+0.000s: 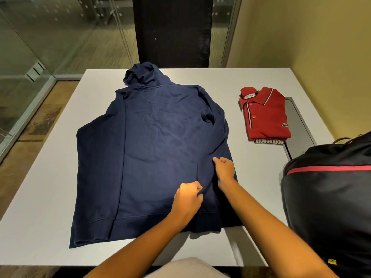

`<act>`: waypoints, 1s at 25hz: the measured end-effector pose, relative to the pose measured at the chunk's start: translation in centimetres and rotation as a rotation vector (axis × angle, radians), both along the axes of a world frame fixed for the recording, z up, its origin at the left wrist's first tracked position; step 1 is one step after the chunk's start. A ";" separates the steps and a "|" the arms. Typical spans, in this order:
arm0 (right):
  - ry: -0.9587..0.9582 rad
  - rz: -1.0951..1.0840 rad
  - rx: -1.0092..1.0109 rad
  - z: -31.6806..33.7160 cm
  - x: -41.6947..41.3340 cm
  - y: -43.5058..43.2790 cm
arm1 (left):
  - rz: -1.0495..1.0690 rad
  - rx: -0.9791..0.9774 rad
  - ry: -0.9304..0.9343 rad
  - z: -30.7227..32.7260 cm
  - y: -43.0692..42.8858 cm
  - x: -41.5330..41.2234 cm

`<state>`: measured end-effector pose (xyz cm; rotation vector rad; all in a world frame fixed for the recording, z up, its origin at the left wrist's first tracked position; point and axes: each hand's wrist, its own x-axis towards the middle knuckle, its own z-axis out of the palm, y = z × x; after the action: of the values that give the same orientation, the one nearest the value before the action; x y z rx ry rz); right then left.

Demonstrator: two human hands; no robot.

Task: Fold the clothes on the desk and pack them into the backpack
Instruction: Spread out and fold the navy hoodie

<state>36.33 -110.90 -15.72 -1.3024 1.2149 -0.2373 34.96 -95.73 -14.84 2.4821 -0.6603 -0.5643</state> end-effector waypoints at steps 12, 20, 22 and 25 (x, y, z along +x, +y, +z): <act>-0.189 0.149 -0.625 7.5 11.1 -4.5 | 0.084 -0.326 0.399 3.2 -0.2 1.8; -0.027 0.852 -0.620 0.7 11.4 2.6 | 0.567 -0.278 0.214 0.7 3.2 8.4; 0.003 0.715 -0.705 0.2 11.9 1.3 | 0.572 -0.283 0.215 0.6 3.2 10.1; 0.097 0.652 -0.994 -0.3 13.0 -1.6 | 0.617 -0.321 0.211 0.2 2.2 13.0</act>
<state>49.37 -112.46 -16.04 -2.5162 0.6612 -0.3149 47.91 -93.57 -14.61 2.1233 0.1026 -0.4266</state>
